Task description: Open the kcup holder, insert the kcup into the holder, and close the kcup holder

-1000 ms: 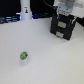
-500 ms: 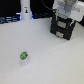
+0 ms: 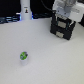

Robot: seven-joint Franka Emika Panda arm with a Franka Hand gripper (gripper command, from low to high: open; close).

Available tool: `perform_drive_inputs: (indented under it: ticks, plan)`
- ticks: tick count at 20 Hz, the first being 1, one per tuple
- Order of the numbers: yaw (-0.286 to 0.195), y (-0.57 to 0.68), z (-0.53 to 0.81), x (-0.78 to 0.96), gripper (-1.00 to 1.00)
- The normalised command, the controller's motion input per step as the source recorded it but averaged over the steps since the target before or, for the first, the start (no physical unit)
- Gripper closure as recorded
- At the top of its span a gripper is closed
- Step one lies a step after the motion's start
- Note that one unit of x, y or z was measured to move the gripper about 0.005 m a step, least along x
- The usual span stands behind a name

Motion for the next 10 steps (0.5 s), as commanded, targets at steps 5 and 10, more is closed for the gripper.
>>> perform_drive_inputs:
  ticks: [5, 10]
  plan:
    - [-0.002, -0.01, -0.01, 0.01, 1.00]
    - [-0.002, -0.01, -0.01, 0.01, 1.00]
